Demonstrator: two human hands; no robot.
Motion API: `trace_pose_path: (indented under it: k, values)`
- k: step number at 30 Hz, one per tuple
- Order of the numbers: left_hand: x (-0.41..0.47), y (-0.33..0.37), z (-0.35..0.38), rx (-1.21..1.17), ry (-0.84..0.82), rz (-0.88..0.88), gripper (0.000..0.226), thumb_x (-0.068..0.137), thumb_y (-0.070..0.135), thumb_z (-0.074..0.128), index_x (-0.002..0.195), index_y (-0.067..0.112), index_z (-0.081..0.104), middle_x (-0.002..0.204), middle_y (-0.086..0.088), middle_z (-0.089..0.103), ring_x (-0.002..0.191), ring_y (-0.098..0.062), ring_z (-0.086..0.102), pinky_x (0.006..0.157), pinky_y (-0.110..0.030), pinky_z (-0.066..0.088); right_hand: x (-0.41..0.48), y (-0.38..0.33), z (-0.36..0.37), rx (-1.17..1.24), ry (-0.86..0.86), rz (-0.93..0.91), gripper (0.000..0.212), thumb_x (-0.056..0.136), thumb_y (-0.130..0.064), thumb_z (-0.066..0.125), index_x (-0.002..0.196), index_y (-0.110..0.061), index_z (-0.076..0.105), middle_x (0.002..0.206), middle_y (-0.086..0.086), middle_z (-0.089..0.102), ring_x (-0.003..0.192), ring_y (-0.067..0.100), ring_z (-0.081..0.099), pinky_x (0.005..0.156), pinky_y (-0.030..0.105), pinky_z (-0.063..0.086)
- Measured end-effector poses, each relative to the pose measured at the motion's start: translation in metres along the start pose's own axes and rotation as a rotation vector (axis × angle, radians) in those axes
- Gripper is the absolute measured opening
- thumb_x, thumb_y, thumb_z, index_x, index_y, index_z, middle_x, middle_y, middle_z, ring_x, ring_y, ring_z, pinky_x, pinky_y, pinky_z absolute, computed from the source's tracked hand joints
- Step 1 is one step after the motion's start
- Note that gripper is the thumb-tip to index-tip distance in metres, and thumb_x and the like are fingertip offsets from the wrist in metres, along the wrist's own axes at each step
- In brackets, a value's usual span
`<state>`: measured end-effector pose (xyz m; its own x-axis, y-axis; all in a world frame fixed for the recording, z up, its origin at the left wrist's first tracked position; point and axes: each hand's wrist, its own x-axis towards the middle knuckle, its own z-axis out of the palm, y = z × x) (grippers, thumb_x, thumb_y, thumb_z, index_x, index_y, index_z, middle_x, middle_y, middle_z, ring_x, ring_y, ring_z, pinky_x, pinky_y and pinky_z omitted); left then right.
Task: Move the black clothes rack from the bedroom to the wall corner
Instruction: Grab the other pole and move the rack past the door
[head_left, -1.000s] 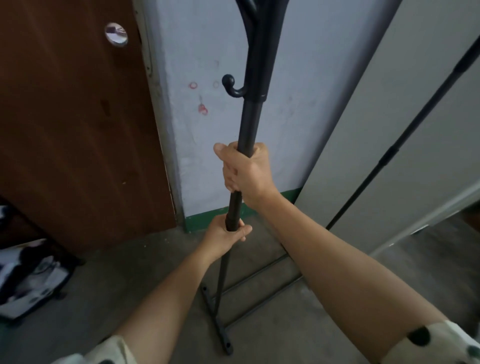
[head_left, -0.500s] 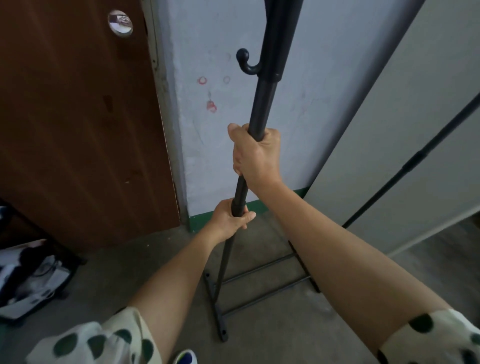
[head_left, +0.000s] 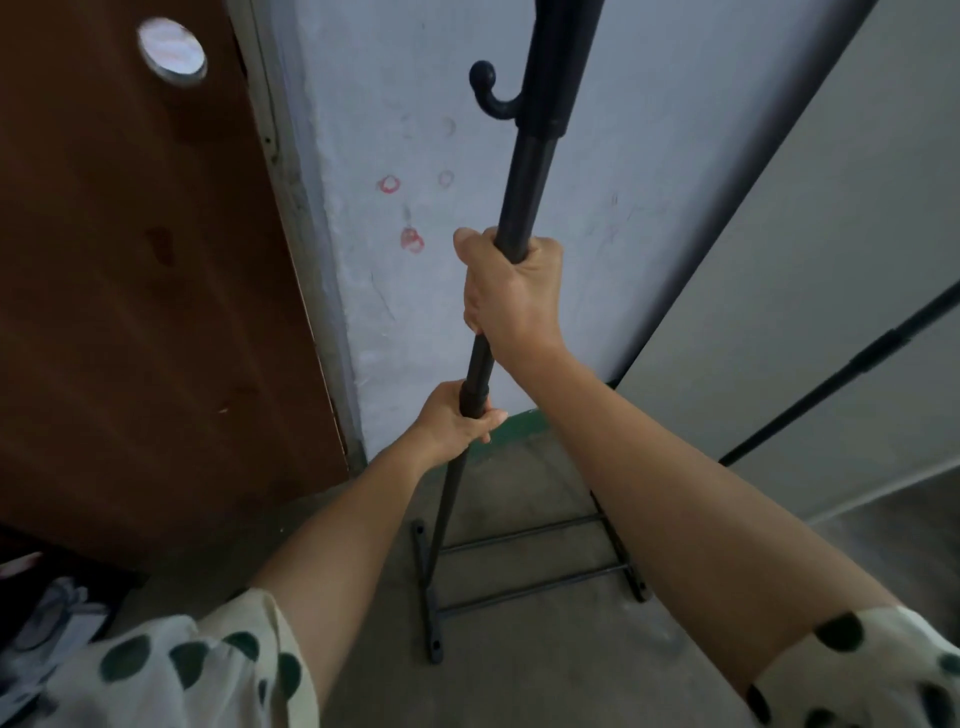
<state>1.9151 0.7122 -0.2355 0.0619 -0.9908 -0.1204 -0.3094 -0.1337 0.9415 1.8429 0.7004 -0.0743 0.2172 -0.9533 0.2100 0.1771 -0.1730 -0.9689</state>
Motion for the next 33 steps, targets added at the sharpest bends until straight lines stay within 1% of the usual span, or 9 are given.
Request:
trace_pose_path:
  k: [4, 10, 15, 18, 21, 24, 29, 31, 33]
  values:
    - [0.023, -0.003, -0.018, -0.009, -0.01, 0.012, 0.023, 0.079, 0.021, 0.071, 0.077, -0.001, 0.063, 0.068, -0.011, 0.07, 0.063, -0.014, 0.068, 0.071, -0.028, 0.051, 0.023, 0.008, 0.015, 0.003, 0.011, 0.002, 0.044, 0.087, -0.003, 0.061, 0.052, -0.017, 0.036, 0.043, -0.001, 0.032, 0.035, 0.014, 0.03, 0.038, 0.022, 0.027]
    - [0.057, -0.002, -0.033, 0.017, -0.03, 0.036, 0.022, 0.08, 0.022, 0.07, 0.076, 0.002, 0.063, 0.067, -0.009, 0.07, 0.062, -0.012, 0.067, 0.069, -0.025, 0.049, 0.057, 0.014, 0.022, 0.017, 0.052, -0.016, 0.05, 0.085, 0.0, 0.061, 0.045, -0.021, 0.04, 0.041, -0.002, 0.034, 0.035, 0.016, 0.031, 0.039, 0.022, 0.028]
    - [0.078, -0.005, -0.045, 0.033, -0.039, 0.051, 0.021, 0.08, 0.023, 0.07, 0.076, 0.004, 0.064, 0.069, -0.009, 0.07, 0.065, -0.014, 0.069, 0.076, -0.029, 0.051, 0.077, 0.021, 0.03, 0.003, 0.049, -0.022, 0.049, 0.086, 0.0, 0.06, 0.045, -0.021, 0.043, 0.036, -0.01, 0.041, 0.033, 0.011, 0.036, 0.039, 0.021, 0.03]
    - [0.088, -0.006, -0.05, 0.046, -0.042, 0.054, 0.021, 0.079, 0.024, 0.07, 0.075, 0.005, 0.063, 0.069, -0.009, 0.07, 0.063, -0.011, 0.068, 0.073, -0.027, 0.05, 0.087, 0.023, 0.032, 0.003, 0.046, -0.036, 0.047, 0.086, 0.0, 0.061, 0.047, -0.018, 0.044, 0.036, -0.009, 0.039, 0.032, 0.008, 0.038, 0.038, 0.02, 0.031]
    - [0.095, -0.007, -0.055, 0.049, -0.058, 0.054, 0.021, 0.078, 0.024, 0.07, 0.076, 0.004, 0.064, 0.07, -0.009, 0.071, 0.062, -0.007, 0.067, 0.068, -0.023, 0.046, 0.093, 0.026, 0.036, 0.002, 0.022, -0.037, 0.056, 0.087, -0.001, 0.061, 0.036, -0.024, 0.054, 0.035, -0.008, 0.041, 0.032, 0.007, 0.038, 0.038, 0.021, 0.032]
    - [0.102, -0.007, -0.058, 0.066, -0.058, 0.054, 0.021, 0.079, 0.026, 0.07, 0.075, 0.006, 0.065, 0.069, -0.007, 0.071, 0.063, -0.005, 0.067, 0.066, -0.019, 0.043, 0.1, 0.029, 0.037, 0.0, 0.057, -0.049, 0.054, 0.087, 0.0, 0.061, 0.039, -0.023, 0.048, 0.038, -0.005, 0.038, 0.031, 0.009, 0.037, 0.037, 0.02, 0.033]
    - [0.107, -0.008, -0.059, 0.071, -0.061, 0.066, 0.02, 0.078, 0.026, 0.071, 0.075, 0.007, 0.064, 0.069, -0.006, 0.07, 0.064, -0.005, 0.067, 0.067, -0.021, 0.044, 0.107, 0.033, 0.038, -0.027, 0.108, -0.075, 0.042, 0.086, -0.001, 0.062, 0.052, -0.014, 0.041, 0.043, 0.001, 0.036, 0.032, 0.01, 0.038, 0.037, 0.019, 0.036]
    - [0.105, -0.007, -0.058, 0.059, -0.047, 0.064, 0.02, 0.078, 0.026, 0.071, 0.075, 0.008, 0.063, 0.071, -0.007, 0.069, 0.067, -0.011, 0.068, 0.072, -0.027, 0.048, 0.106, 0.034, 0.037, -0.07, 0.098, -0.093, 0.038, 0.087, -0.006, 0.063, 0.053, -0.013, 0.046, 0.045, 0.004, 0.039, 0.033, 0.011, 0.041, 0.037, 0.022, 0.039]
    - [0.102, -0.006, -0.058, 0.071, -0.021, 0.052, 0.02, 0.075, 0.029, 0.073, 0.073, 0.012, 0.062, 0.072, -0.006, 0.067, 0.072, -0.017, 0.066, 0.076, -0.032, 0.051, 0.105, 0.032, 0.036, -0.109, 0.06, -0.106, 0.042, 0.088, -0.012, 0.064, 0.048, -0.022, 0.057, 0.044, 0.002, 0.043, 0.034, 0.011, 0.045, 0.039, 0.025, 0.042]
